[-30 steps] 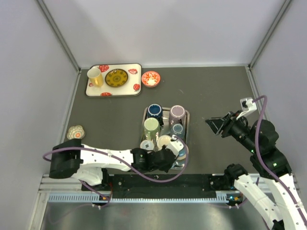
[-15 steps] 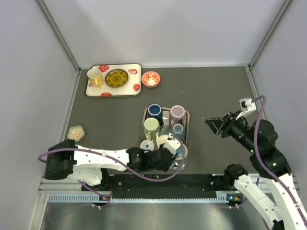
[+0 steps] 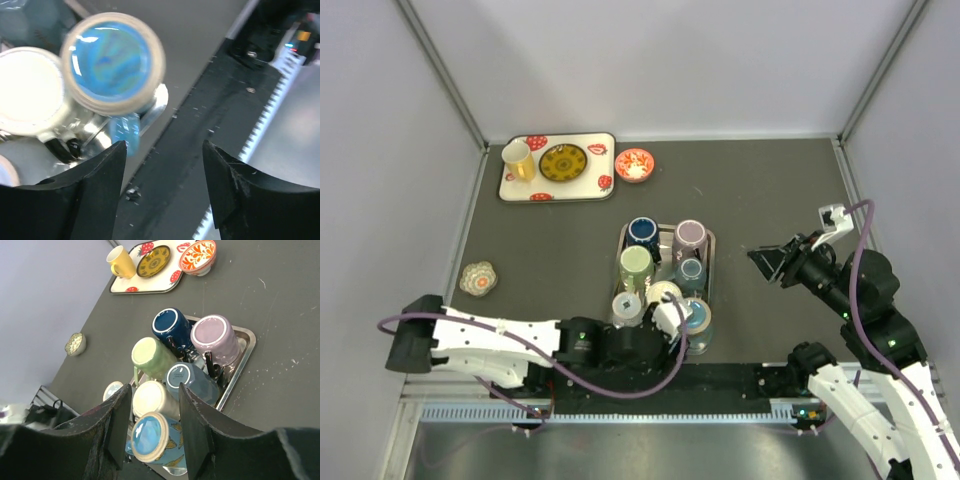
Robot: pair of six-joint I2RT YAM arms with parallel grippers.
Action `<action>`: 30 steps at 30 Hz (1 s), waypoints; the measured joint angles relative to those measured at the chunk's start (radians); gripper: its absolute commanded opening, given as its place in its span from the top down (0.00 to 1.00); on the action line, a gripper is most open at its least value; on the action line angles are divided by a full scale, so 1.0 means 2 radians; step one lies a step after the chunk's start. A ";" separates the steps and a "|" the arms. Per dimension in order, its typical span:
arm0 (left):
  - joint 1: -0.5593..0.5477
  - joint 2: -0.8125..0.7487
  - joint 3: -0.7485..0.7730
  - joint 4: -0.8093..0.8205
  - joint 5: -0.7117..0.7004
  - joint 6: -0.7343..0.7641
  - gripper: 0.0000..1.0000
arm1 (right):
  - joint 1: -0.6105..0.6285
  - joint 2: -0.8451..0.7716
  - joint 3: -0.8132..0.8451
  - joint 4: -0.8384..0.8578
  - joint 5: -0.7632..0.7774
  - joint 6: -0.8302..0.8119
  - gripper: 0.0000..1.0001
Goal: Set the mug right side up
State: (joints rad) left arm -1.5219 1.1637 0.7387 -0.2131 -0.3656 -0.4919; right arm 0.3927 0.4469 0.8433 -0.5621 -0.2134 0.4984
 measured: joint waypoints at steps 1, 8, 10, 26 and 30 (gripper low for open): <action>-0.018 -0.012 0.000 -0.004 -0.007 0.001 0.30 | 0.000 0.000 0.000 0.000 0.000 0.000 0.57; -0.077 -0.118 0.023 -0.043 -0.095 -0.002 0.01 | 0.000 0.007 0.000 0.002 0.000 -0.001 0.55; -0.056 -0.146 0.032 -0.059 -0.122 -0.006 0.01 | 0.000 0.014 0.000 0.006 0.000 -0.001 0.55; 0.465 -0.177 0.113 -0.201 -0.016 -0.032 0.01 | 0.000 0.027 -0.019 0.036 0.003 -0.008 0.53; 0.497 -0.065 0.126 -0.238 0.036 -0.055 0.01 | 0.000 0.037 -0.030 0.040 0.003 -0.008 0.53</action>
State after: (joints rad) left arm -0.5278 1.0344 0.9916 -0.6888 -0.2943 -0.6025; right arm 0.3927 0.5213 0.7841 -0.4824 -0.2066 0.4816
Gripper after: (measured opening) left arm 0.987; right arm 0.466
